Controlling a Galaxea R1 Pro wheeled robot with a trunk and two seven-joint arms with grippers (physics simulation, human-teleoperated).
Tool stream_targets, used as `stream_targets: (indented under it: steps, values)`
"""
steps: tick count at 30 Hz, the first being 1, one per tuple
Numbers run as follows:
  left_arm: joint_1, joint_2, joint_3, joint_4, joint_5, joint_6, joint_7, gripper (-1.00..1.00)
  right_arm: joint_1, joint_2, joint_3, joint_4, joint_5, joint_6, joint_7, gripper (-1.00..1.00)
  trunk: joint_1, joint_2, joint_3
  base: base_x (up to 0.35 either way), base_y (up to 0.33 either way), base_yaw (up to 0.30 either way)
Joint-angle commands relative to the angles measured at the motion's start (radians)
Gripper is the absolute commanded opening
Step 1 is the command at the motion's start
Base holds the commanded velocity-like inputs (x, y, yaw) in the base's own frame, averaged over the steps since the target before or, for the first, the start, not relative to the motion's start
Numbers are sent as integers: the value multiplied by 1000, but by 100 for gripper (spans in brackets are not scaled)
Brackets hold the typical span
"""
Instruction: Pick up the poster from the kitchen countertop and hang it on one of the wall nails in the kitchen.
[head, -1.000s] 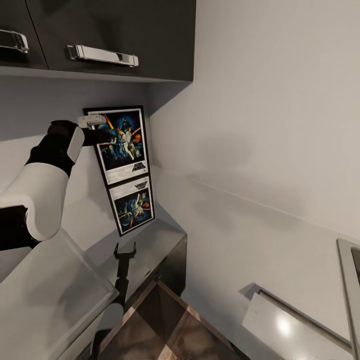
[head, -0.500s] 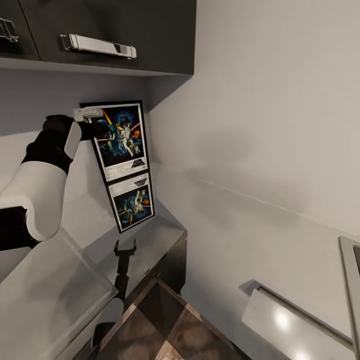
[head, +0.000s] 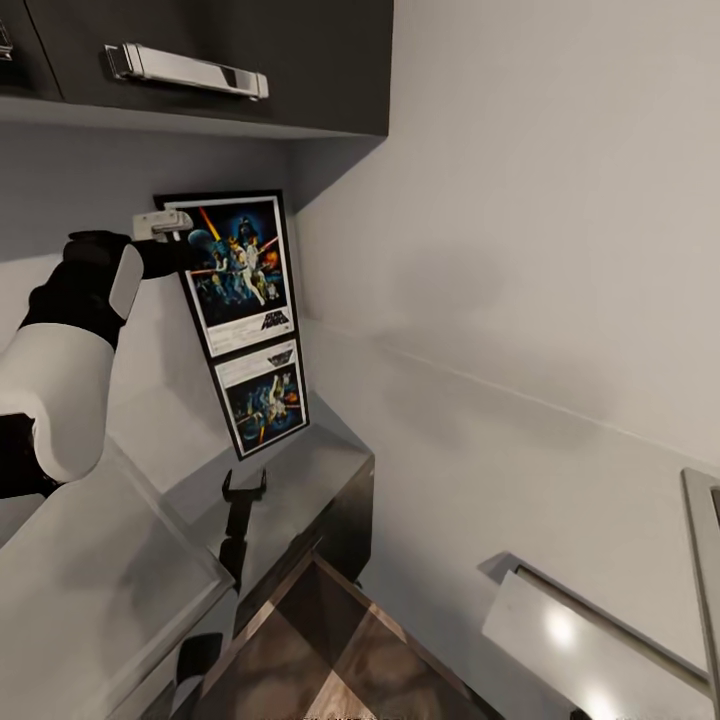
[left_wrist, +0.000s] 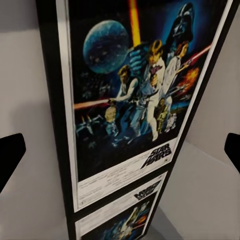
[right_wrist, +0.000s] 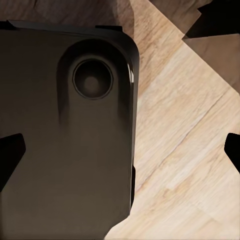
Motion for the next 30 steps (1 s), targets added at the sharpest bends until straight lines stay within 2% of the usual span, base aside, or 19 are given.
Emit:
stream_targets:
  steps: [1,5,7,8,11,16,19,20,23,30]
  values:
    - [-1,0,4,-2,0,6,-5,100,-1,0,1,1,1,-3,0,100,0,-1,-3,0,0,0]
    - [-1,1,3,-4,-1,7,-5,100,-1,0,1,1,1,-3,0,100,0,-1,-9,0,0,0]
    - [-3,9,3,-7,0,9,-8,100,-1,0,0,0,1,-4,0,100,0,-1,-12,0,0,0]
    - [-17,20,3,-11,1,11,-22,100,-1,0,0,0,1,-5,0,100,0,-1,-14,0,0,0]
    - [-55,28,3,-12,0,14,-32,100,-1,0,0,0,1,-5,-1,100,0,-1,-18,0,0,0]
    - [-74,30,3,-2,-2,16,-33,100,-1,-1,0,0,1,-5,-1,100,0,-1,-26,0,0,0]
    - [-122,30,3,36,-2,23,-33,100,-1,-1,1,0,1,-5,0,100,0,-1,-31,0,0,0]
    - [-153,30,2,77,-2,25,-33,100,-1,-1,1,0,1,-5,0,100,0,-1,-33,0,0,0]
    - [-184,29,2,121,-2,26,-33,100,-1,-1,0,0,1,-5,0,100,0,-1,-37,0,0,0]
    - [-196,27,2,134,-1,24,-34,100,-1,-4,-4,0,0,-5,0,100,0,-1,-48,0,0,0]
